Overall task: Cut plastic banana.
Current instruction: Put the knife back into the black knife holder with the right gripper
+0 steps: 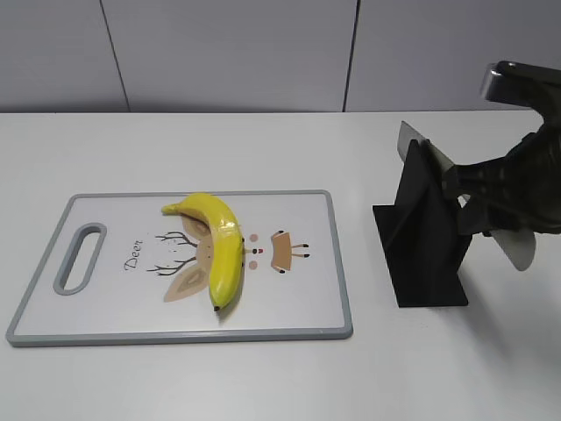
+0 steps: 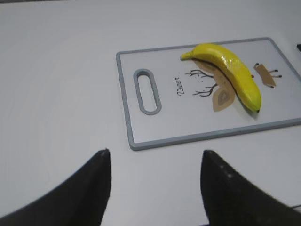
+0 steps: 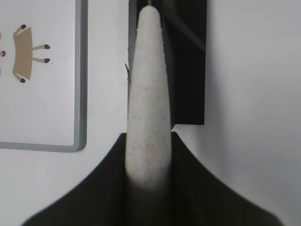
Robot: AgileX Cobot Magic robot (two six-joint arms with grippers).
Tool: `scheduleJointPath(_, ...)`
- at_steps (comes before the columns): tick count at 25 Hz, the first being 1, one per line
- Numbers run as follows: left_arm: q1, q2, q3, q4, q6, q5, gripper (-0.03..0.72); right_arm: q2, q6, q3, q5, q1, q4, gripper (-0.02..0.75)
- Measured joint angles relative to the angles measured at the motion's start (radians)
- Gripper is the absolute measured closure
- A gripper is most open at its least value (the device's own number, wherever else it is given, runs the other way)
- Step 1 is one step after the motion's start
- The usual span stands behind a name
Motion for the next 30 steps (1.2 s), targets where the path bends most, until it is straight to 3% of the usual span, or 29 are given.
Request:
scheduleJointPath(13,0.001,-0.081,0.008,0.014,-0.019,-0.012,0.134,0.058,-0.003,0.004,0.028,0.000,0.072,0.564)
scheduleJointPath(15,0.001,-0.081,0.008,0.014,-0.019,-0.012,0.135,0.058,-0.006,0.005,0.032,0.000,0.076,0.481)
scheduleJointPath(18,0.001,-0.081,0.008,0.014,-0.019,-0.013,0.137,0.042,-0.030,0.006,0.041,0.000,0.081,0.270)
scheduleJointPath(21,0.001,-0.081,0.008,0.014,-0.019,-0.013,0.143,-0.008,-0.061,0.007,0.058,0.000,0.084,0.118)
scheduleJointPath(30,0.001,-0.081,0.010,0.043,-0.019,-0.022,0.147,-0.318,-0.294,0.075,0.132,0.000,0.087,0.083)
